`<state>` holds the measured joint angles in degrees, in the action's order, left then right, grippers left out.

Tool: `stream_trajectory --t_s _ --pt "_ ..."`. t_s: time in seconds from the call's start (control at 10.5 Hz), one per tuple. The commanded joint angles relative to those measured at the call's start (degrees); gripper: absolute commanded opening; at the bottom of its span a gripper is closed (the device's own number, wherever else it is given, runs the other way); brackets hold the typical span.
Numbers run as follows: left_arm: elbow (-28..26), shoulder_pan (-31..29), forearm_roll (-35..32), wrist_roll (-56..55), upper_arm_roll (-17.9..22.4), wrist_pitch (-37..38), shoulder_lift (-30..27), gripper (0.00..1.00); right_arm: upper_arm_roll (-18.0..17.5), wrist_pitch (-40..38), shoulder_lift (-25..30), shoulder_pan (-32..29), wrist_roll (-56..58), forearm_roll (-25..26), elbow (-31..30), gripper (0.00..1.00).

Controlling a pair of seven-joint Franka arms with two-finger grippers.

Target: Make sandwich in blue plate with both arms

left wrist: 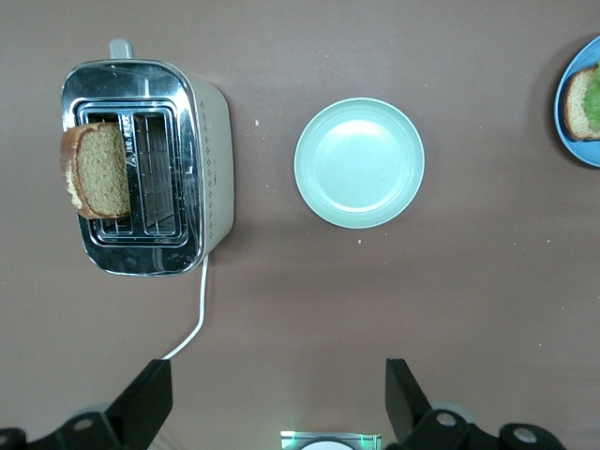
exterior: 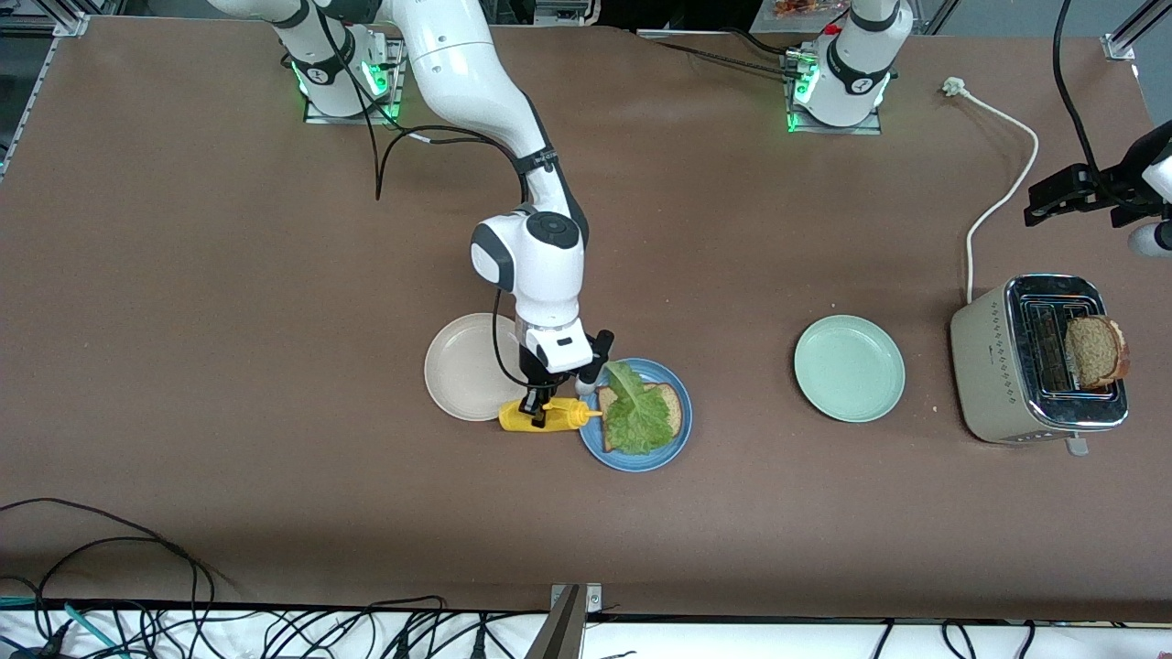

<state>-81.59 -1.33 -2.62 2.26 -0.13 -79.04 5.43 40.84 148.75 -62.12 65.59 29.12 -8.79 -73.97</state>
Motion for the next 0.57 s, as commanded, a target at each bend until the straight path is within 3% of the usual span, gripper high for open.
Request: stream_trajectory --t_s 0.0,0.19,0.48 --pt "0.91 -0.17 1.04 -0.16 0.04 0.73 -0.15 1.0 1.79 -2.07 -4.06 -0.11 -4.94 5.79 4.45 0.08" --pt "0.91 -0.08 1.04 0.19 0.04 0.73 -0.15 1.0 1.7 -2.24 -4.68 0.42 -7.83 10.44 4.36 0.08" --pt "0.91 -0.17 1.04 0.64 0.13 0.64 -0.07 1.0 1.7 -6.71 -4.77 0.51 -9.08 12.65 5.85 0.08"
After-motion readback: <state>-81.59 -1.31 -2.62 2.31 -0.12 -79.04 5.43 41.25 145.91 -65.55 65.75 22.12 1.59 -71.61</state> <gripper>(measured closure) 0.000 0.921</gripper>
